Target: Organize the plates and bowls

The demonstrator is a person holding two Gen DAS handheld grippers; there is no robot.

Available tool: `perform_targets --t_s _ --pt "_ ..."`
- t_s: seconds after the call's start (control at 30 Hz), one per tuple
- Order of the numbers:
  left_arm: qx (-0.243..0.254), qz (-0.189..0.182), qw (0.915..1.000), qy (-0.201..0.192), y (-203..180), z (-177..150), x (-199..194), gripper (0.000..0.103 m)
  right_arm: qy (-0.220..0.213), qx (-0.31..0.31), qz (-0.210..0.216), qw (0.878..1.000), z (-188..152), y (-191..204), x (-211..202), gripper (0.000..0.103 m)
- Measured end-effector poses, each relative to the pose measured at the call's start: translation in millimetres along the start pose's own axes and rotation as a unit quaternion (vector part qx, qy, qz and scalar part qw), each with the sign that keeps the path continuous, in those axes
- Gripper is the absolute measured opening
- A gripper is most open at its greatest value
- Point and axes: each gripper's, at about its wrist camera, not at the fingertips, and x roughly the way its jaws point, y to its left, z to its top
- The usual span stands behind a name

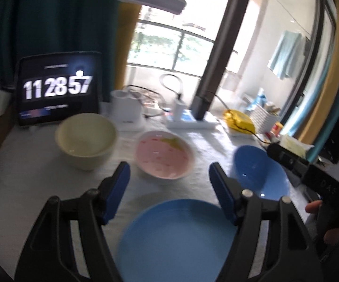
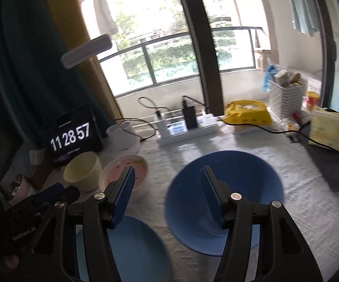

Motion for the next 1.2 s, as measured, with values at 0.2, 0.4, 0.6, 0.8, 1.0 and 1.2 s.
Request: perform_targets --t_s 0.2,0.4,0.6,0.8,1.0,1.2 --pt "-0.033 0.025 0.9992 -0.006 44 -4 -16 0.071 0.013 -0.032 0.022 0.999 -5 45 11 0.061" --pt "-0.054 0.042 0.9976 -0.011 78 -11 -26 0.071 0.031 -0.060 0.033 0.997 -10 78 26 0.061" --pt "-0.063 0.064 0.9959 -0.014 105 -11 -33 0.071 0.056 -0.087 0.039 0.994 -14 107 48 0.061" --pt "-0.066 0.077 0.9949 -0.002 137 -4 -27 0.071 0.086 -0.117 0.057 0.988 -22 137 68 0.056" --pt "-0.058 0.077 0.9953 -0.011 157 11 -11 0.071 0.099 -0.122 0.071 0.985 -19 159 91 0.041" --pt "-0.074 0.071 0.9948 -0.003 174 26 20 0.072 0.132 -0.103 0.083 0.982 -17 167 134 0.028"
